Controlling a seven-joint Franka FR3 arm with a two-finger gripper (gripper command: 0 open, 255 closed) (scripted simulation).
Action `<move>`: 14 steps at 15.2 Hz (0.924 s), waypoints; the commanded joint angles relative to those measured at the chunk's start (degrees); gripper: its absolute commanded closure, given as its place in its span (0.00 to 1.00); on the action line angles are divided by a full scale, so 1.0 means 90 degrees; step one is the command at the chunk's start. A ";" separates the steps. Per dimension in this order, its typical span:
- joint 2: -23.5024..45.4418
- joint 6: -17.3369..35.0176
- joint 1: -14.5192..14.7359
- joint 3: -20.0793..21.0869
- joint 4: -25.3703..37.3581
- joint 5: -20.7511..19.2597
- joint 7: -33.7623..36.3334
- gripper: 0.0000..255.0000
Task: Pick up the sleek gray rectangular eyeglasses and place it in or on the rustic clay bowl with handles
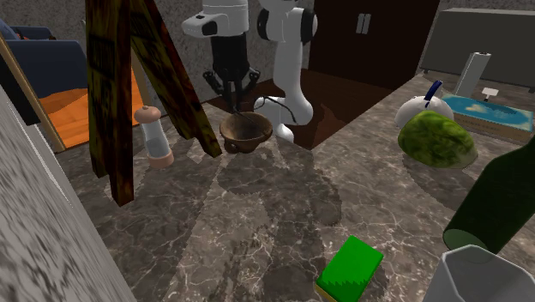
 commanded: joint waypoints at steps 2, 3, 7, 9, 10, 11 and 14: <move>-0.0459 -0.0068 -0.0129 -0.0244 -0.0385 -0.0135 -0.0375 1.00; -0.0614 -0.0107 -0.0167 -0.0318 -0.0496 -0.0185 -0.0485 1.00; -0.1187 -0.0287 -0.0323 -0.0629 -0.0860 -0.0419 -0.0941 1.00; -0.1540 -0.0430 -0.0433 -0.0861 -0.1040 -0.0612 -0.1275 1.00; -0.1584 -0.0349 -0.0437 -0.0863 -0.1164 -0.0618 -0.1267 1.00; -0.1627 -0.0269 -0.0441 -0.0866 -0.1287 -0.0624 -0.1260 1.00; -0.1747 -0.0029 -0.0452 -0.0875 -0.1646 -0.0642 -0.1239 1.00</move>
